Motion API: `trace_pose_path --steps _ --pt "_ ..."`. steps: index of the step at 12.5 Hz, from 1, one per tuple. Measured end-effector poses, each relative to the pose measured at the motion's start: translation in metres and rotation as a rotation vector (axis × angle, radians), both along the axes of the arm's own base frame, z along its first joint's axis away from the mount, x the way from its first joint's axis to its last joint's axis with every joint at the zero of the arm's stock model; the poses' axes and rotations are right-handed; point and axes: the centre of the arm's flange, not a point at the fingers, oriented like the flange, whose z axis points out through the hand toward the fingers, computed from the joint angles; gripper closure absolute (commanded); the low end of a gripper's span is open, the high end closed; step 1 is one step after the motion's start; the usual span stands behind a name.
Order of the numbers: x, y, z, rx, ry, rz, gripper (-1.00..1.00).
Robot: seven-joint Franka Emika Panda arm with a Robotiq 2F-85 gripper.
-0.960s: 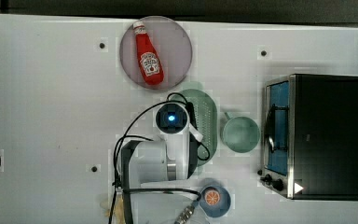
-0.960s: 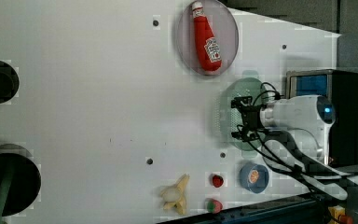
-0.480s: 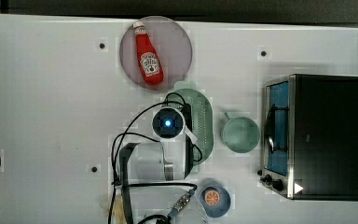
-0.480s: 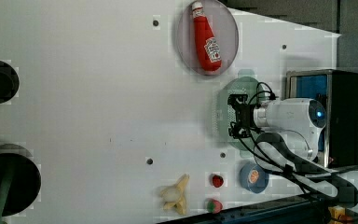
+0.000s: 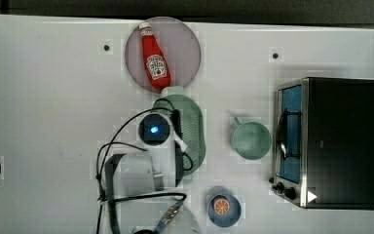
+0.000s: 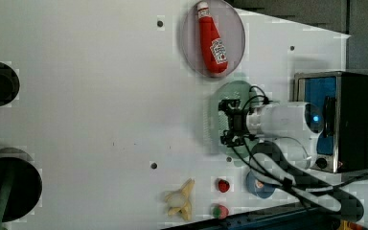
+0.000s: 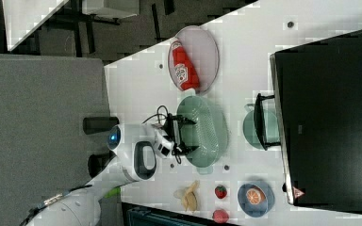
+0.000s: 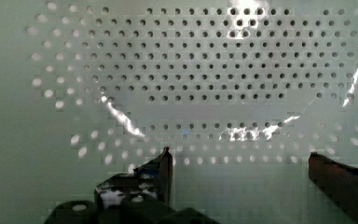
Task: Drag strainer right to left.
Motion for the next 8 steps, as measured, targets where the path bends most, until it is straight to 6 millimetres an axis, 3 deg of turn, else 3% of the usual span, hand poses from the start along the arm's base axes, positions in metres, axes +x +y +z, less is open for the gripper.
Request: trace_pose_path --steps 3,8 --pt "-0.004 0.038 0.005 0.012 -0.018 -0.043 -1.00" --pt "-0.011 0.081 0.008 0.042 -0.010 -0.063 -1.00"
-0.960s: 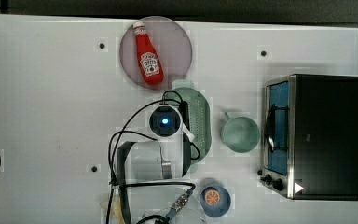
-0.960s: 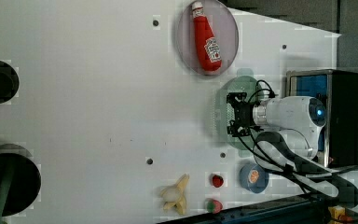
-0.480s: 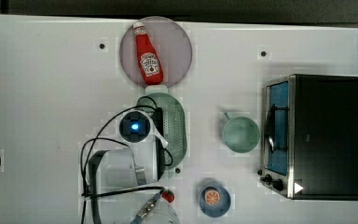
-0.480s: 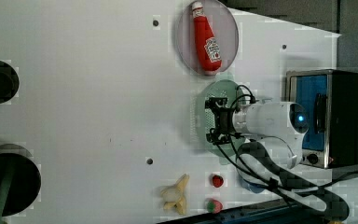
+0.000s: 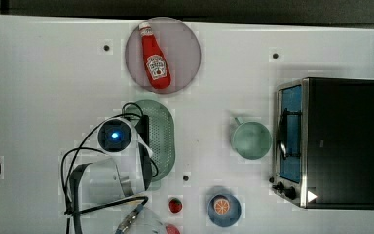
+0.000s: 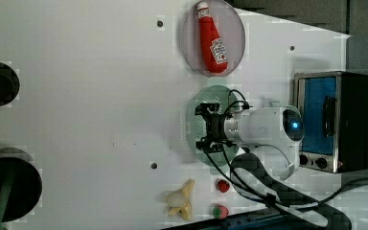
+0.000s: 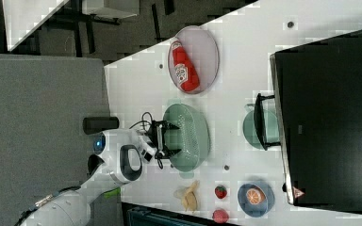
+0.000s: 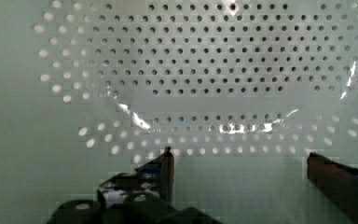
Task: Drag strainer right to left.
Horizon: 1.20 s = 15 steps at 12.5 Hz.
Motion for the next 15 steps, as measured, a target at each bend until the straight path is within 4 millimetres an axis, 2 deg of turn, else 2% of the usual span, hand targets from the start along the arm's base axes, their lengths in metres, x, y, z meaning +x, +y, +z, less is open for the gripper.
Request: trace_pose_path --steps 3,9,12,15 --pt "0.007 0.023 -0.002 -0.006 -0.013 0.021 -1.00" --pt "0.039 0.063 0.002 0.025 -0.030 -0.063 -1.00" --pt "0.039 0.083 -0.005 0.019 -0.030 -0.055 -1.00" --pt "0.041 0.113 -0.017 0.027 -0.022 -0.054 -1.00"
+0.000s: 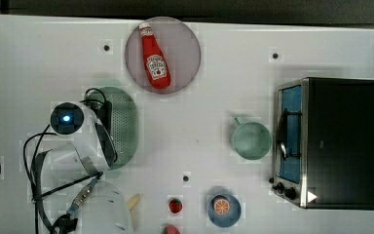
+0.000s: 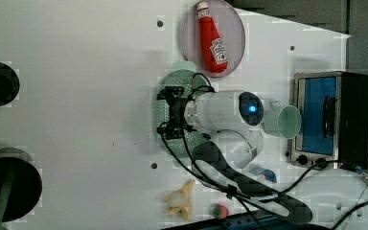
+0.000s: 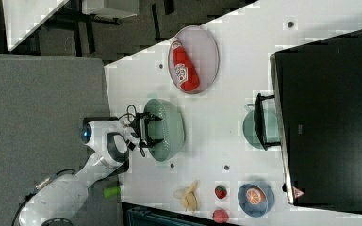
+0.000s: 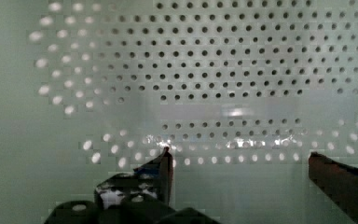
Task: Drag strainer right to left.
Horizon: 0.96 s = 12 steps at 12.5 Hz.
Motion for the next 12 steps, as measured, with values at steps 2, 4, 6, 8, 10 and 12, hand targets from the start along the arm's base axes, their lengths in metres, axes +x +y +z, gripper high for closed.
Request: trace_pose_path --steps 2,4,6,8,10,12 --pt "-0.001 0.015 -0.004 0.014 -0.001 -0.019 -1.00" --pt "-0.001 0.030 -0.002 0.023 0.007 -0.038 -1.00" --pt "-0.001 0.054 0.003 0.036 -0.014 -0.011 -1.00" --pt "-0.004 0.077 0.007 0.058 -0.029 0.006 -1.00" --pt "-0.016 0.091 0.009 0.061 -0.005 0.006 -1.00" --pt "-0.021 0.107 0.008 0.058 0.001 0.015 -1.00"
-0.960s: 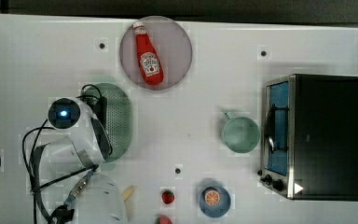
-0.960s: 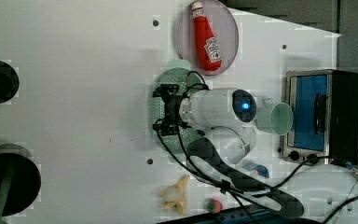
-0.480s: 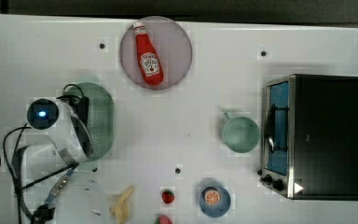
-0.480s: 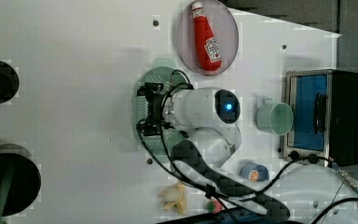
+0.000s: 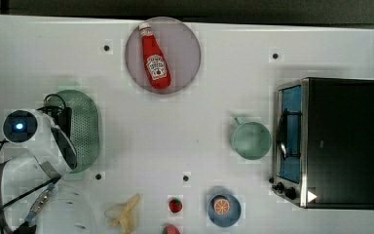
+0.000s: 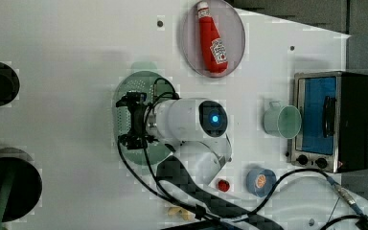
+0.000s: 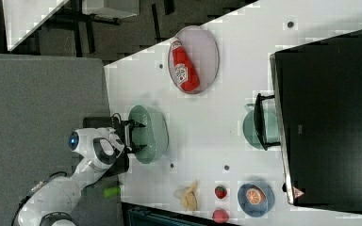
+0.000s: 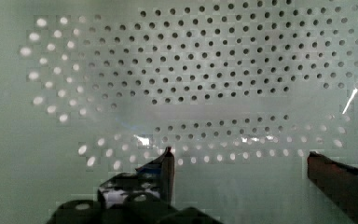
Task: Drag strainer right to left.
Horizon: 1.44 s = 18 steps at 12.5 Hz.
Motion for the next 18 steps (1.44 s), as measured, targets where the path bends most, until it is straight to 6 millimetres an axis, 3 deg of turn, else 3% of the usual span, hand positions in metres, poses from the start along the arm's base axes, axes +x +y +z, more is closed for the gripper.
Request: trace_pose_path --steps 4,6,9,11,13,15,18 --pt "-0.009 0.027 0.007 0.028 -0.031 0.022 -1.00" --pt "-0.018 0.026 0.014 -0.033 0.041 0.053 -1.00" --pt "-0.022 0.003 0.062 -0.126 0.113 0.154 -1.00" --pt "-0.011 -0.016 0.120 -0.159 0.070 0.284 -1.00" --pt "-0.004 -0.045 0.195 -0.160 0.051 0.378 -1.00" --pt "-0.002 -0.096 0.283 -0.174 0.014 0.483 -1.00" --pt "0.017 -0.195 0.415 -0.139 -0.173 0.533 -1.00"
